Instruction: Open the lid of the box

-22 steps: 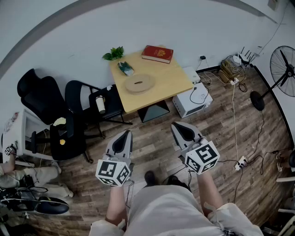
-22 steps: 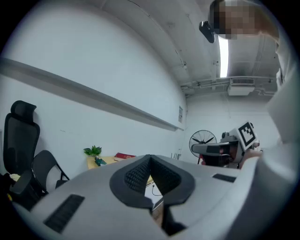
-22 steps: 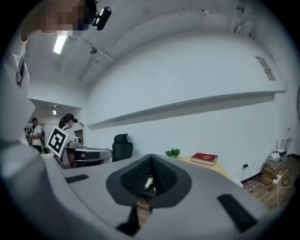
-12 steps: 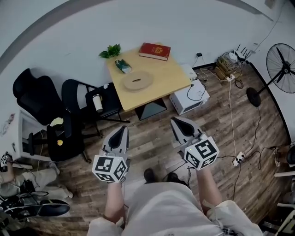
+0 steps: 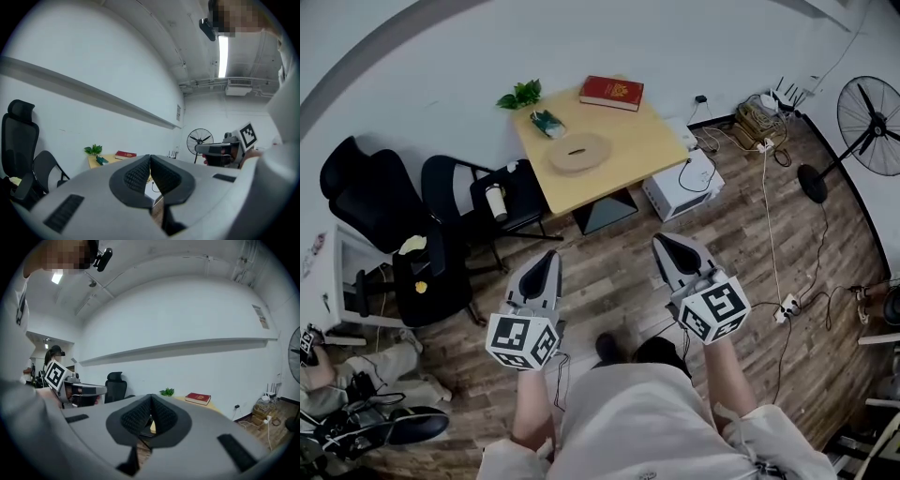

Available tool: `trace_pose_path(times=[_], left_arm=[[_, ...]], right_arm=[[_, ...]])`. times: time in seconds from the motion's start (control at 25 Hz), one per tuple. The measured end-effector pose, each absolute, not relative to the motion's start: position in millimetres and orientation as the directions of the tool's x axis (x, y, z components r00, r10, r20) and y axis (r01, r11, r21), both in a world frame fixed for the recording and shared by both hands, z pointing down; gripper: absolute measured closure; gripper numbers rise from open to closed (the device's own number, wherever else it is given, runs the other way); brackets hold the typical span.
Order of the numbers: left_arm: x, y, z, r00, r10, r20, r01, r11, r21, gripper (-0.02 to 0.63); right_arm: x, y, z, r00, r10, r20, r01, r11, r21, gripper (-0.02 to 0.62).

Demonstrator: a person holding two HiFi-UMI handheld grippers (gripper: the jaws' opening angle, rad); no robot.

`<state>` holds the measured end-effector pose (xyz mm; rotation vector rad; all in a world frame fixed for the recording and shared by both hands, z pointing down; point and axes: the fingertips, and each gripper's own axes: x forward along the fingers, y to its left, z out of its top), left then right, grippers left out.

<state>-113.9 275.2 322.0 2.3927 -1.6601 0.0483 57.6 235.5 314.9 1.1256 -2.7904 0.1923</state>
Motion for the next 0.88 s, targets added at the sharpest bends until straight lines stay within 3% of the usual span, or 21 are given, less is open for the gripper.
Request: trace_pose_path(times=[0.88], left_arm=[[-110.4, 251.9, 338.2, 0.358, -0.913, 0.195, -0.931, -0.334, 0.149, 0.597]], right_arm=[[56.0, 206.1, 334.9, -0.732, -0.655, 0.186, -0.678, 0.727, -0.112, 0.595]])
